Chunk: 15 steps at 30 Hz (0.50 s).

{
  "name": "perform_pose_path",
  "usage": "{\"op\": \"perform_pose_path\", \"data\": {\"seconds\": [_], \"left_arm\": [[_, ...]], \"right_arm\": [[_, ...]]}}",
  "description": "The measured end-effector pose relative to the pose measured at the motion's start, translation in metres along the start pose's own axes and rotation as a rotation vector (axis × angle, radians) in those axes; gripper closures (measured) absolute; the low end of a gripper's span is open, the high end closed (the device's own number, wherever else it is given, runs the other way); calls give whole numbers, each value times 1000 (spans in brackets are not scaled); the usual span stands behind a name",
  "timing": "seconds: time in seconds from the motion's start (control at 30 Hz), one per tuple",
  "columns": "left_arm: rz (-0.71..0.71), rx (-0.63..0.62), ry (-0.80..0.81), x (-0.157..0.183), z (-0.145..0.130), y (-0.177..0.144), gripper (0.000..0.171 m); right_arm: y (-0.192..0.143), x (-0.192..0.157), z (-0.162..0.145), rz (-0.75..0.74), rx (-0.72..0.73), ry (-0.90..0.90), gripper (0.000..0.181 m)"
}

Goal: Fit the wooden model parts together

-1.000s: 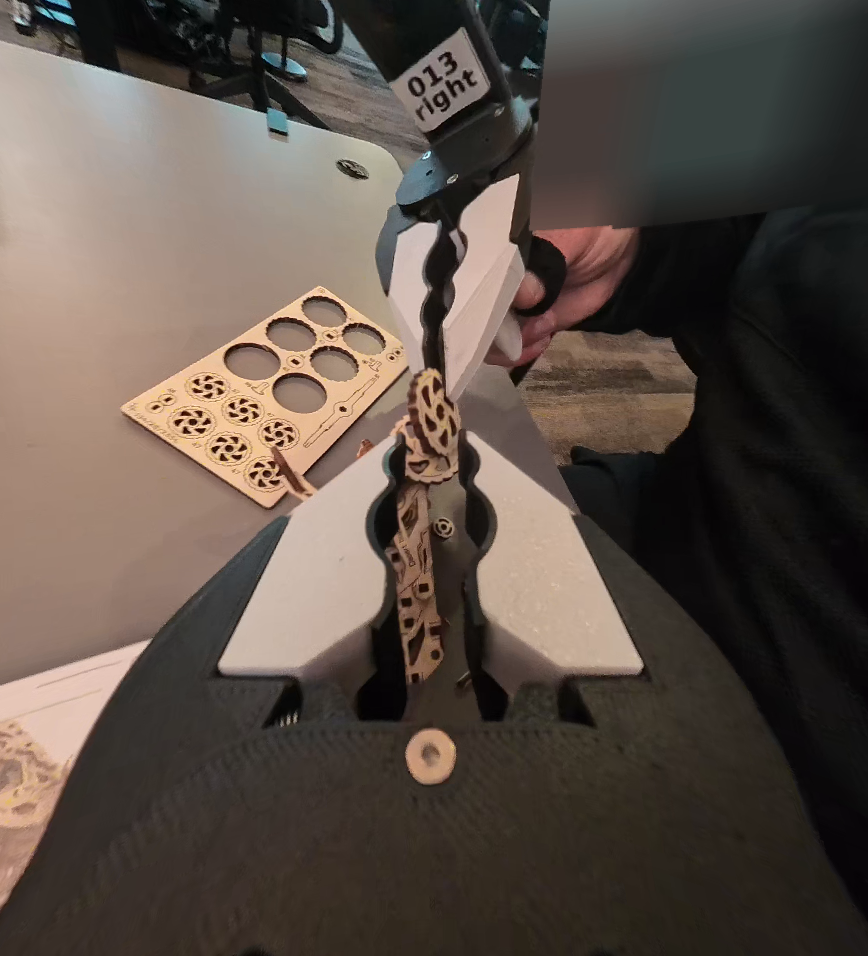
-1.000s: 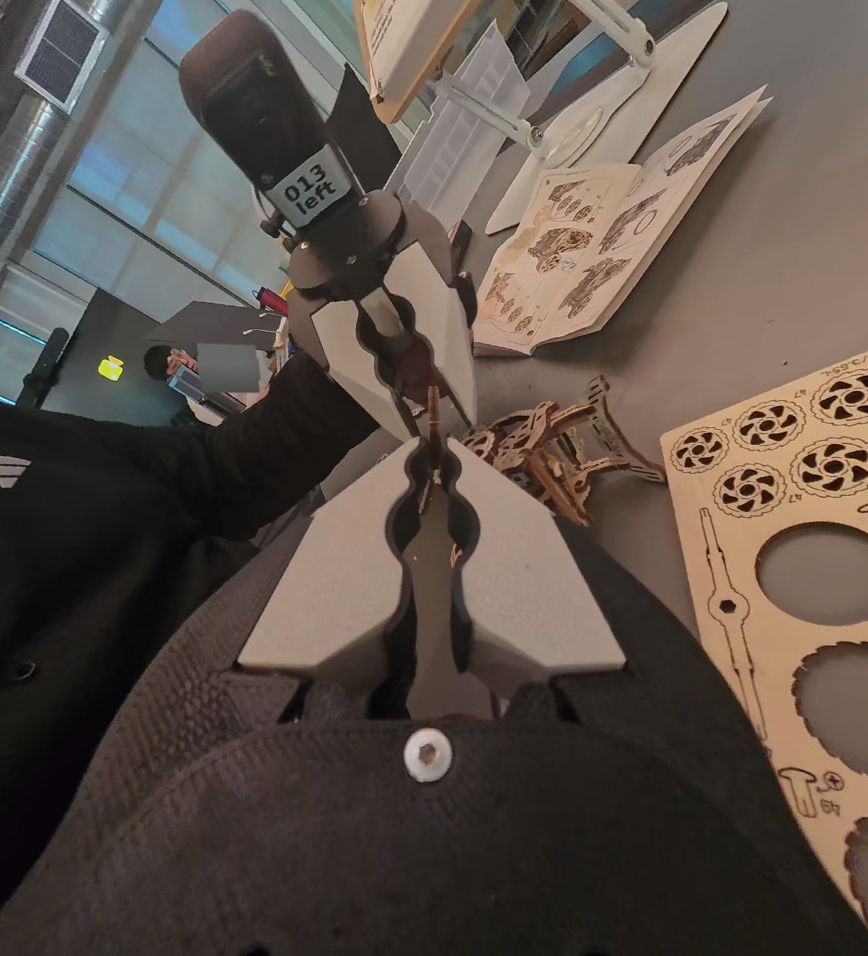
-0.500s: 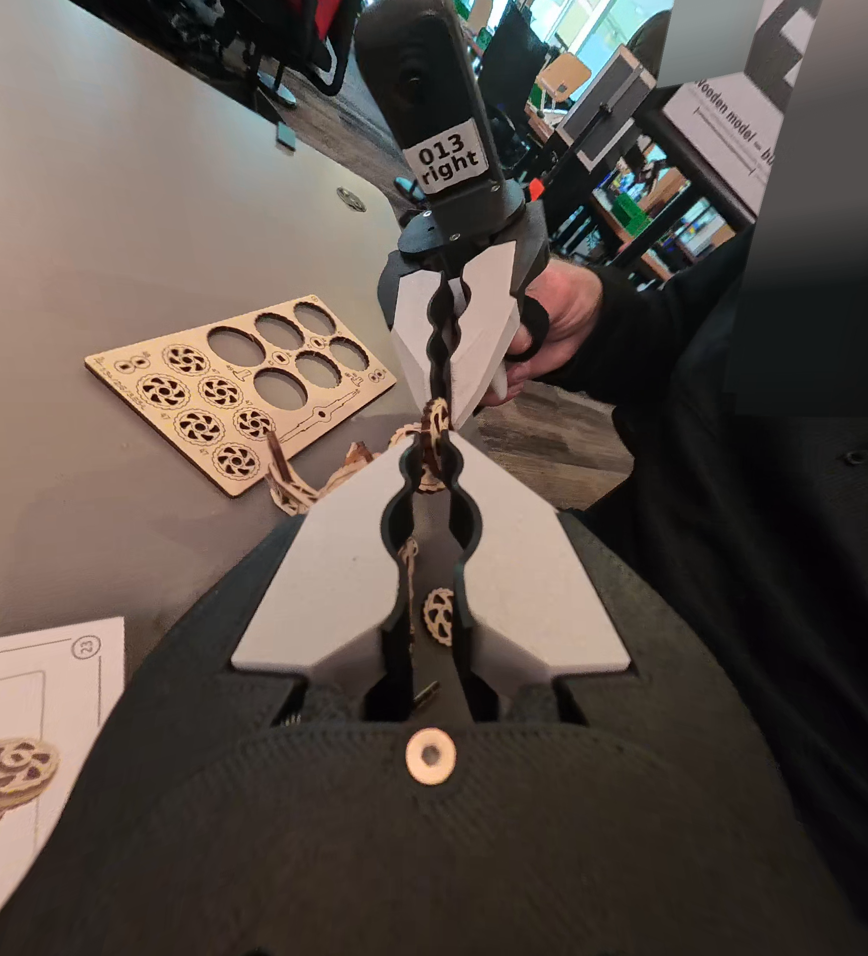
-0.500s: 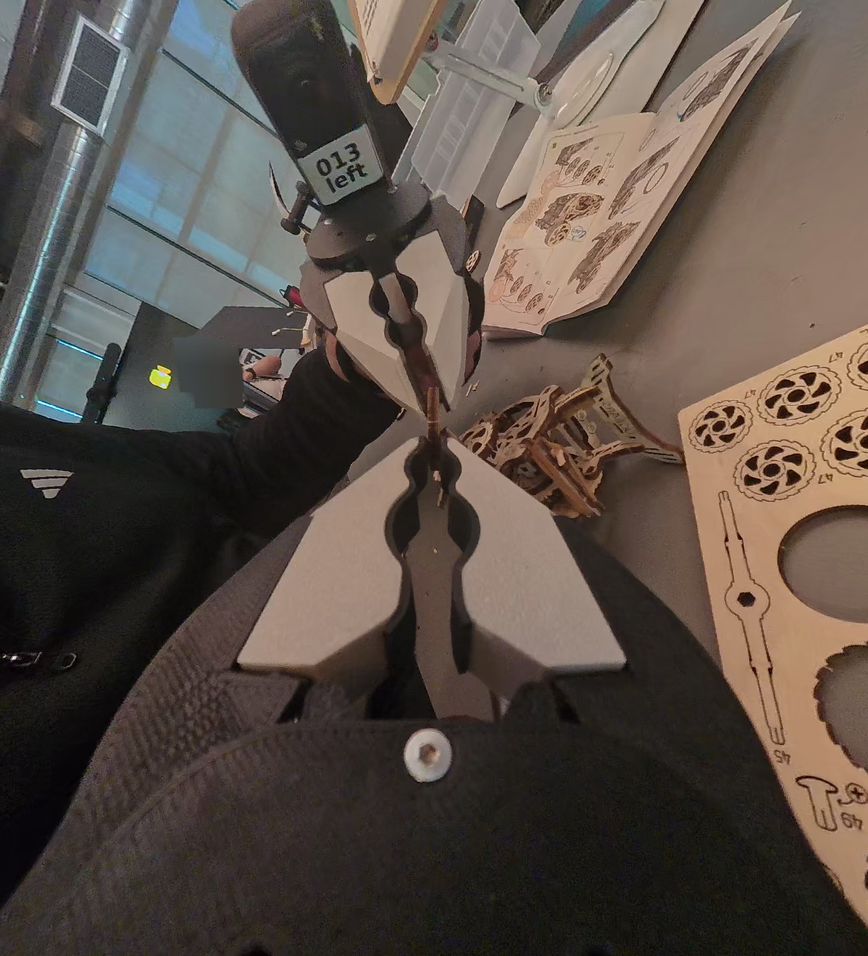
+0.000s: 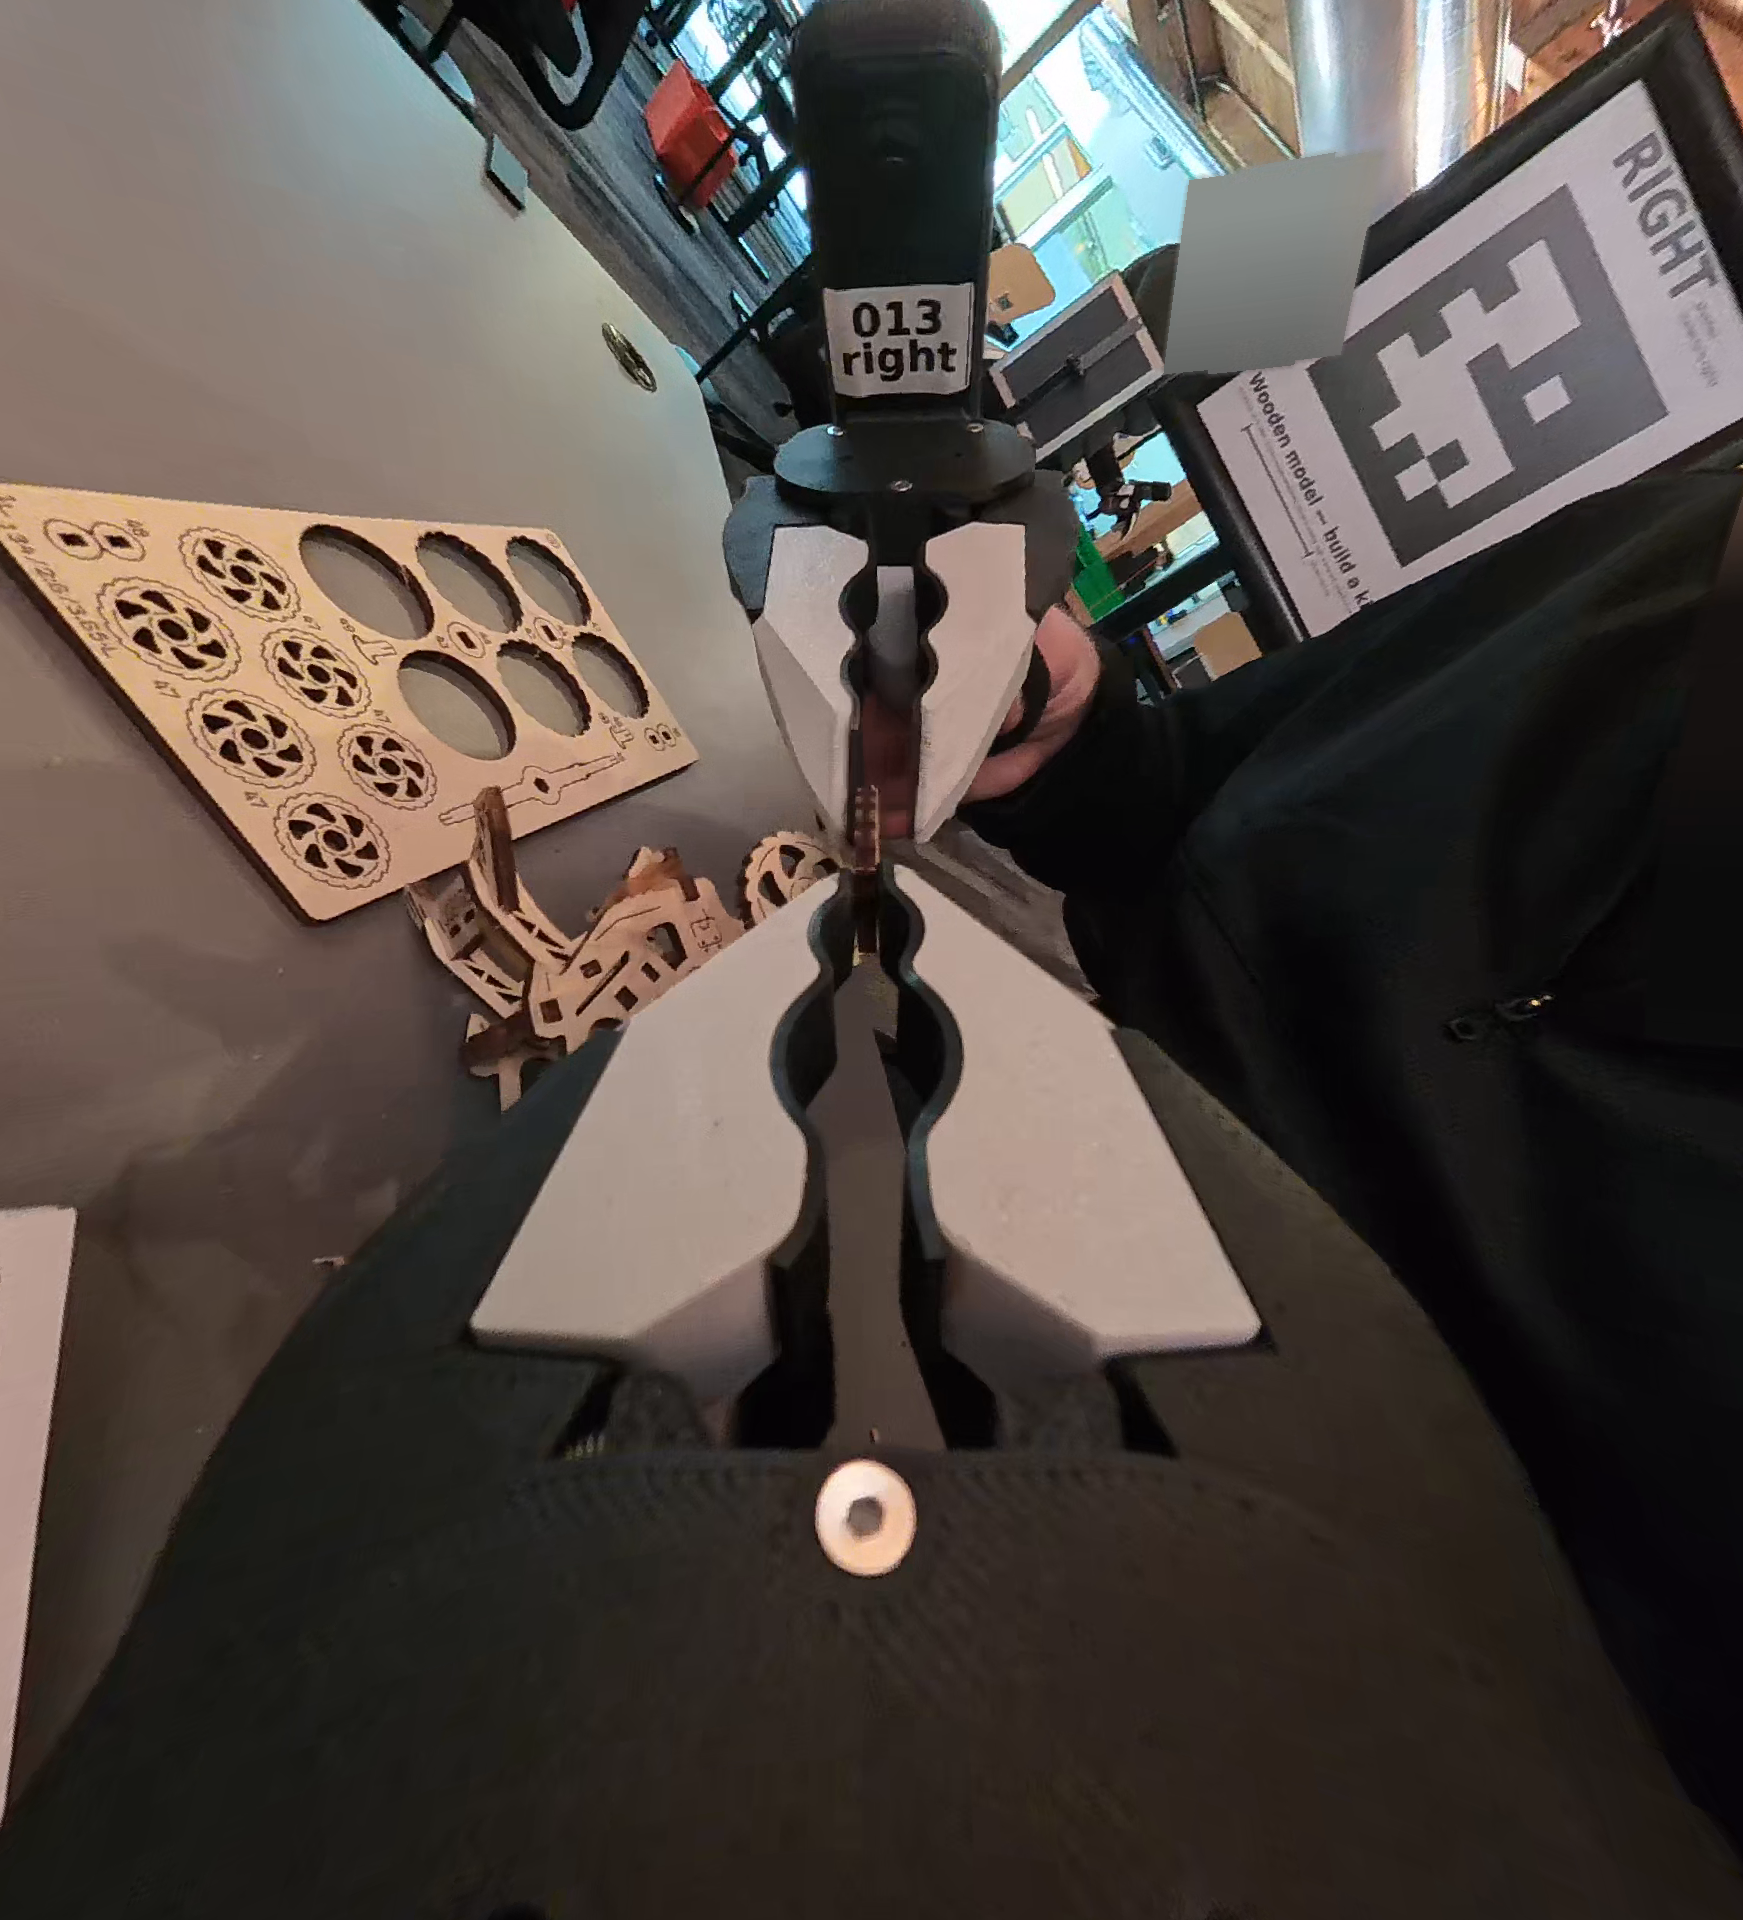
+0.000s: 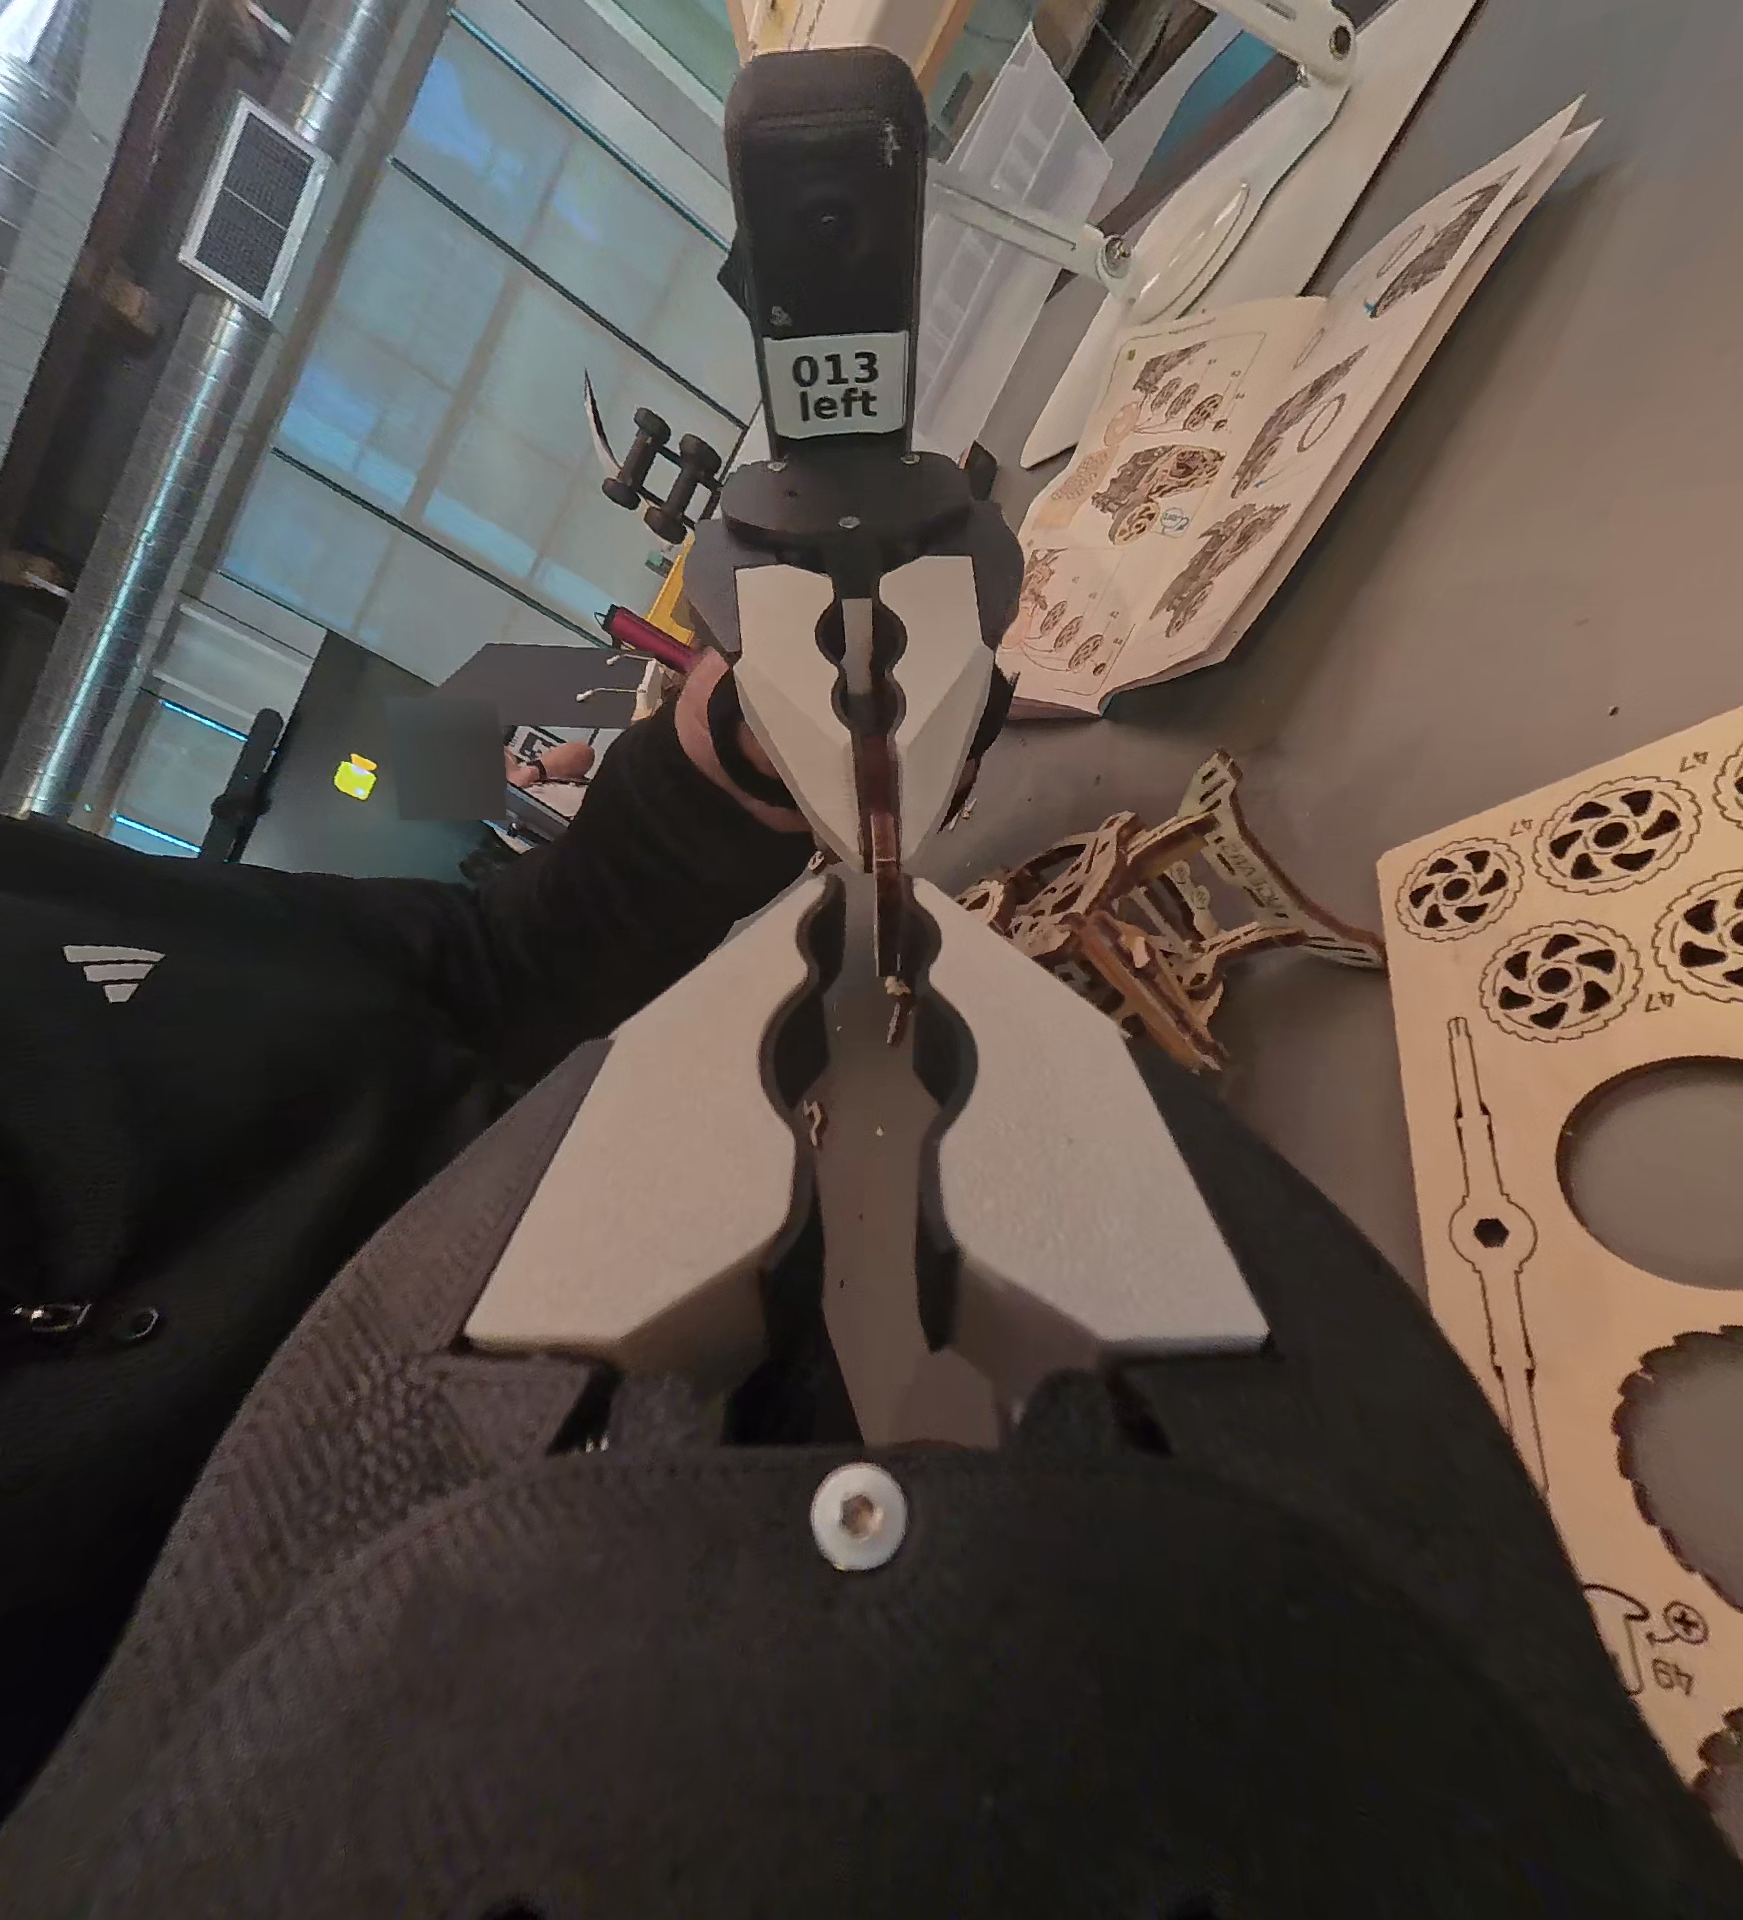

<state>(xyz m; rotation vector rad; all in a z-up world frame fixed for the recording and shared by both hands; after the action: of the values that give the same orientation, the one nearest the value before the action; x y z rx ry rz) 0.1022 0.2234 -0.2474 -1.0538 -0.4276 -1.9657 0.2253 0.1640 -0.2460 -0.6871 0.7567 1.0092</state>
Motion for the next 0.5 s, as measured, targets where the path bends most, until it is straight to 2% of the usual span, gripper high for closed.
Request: {"op": "perform_pose_path", "data": {"seconds": [0.17, 0.5], "left_arm": [[-9, -29, -2, 0, 1, -1, 171], [-86, 25, -91, -7, 0, -3, 171]], "right_arm": [[1, 2, 1, 2, 6, -3, 180], [2, 3, 5, -9, -2, -9, 180]]}}
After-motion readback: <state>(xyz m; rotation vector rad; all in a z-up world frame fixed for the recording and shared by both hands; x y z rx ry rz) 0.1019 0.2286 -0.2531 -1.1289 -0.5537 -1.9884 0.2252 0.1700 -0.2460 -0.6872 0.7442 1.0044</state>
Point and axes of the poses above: each gripper's, where its closed fingertips meet, y out along the fingers, z out of its top, x = y × z across the jaws, the point moved 7 cm from there along -y, back along the fingers, and after that the axes turned 3 degrees about -z, right-handed, at the moved point
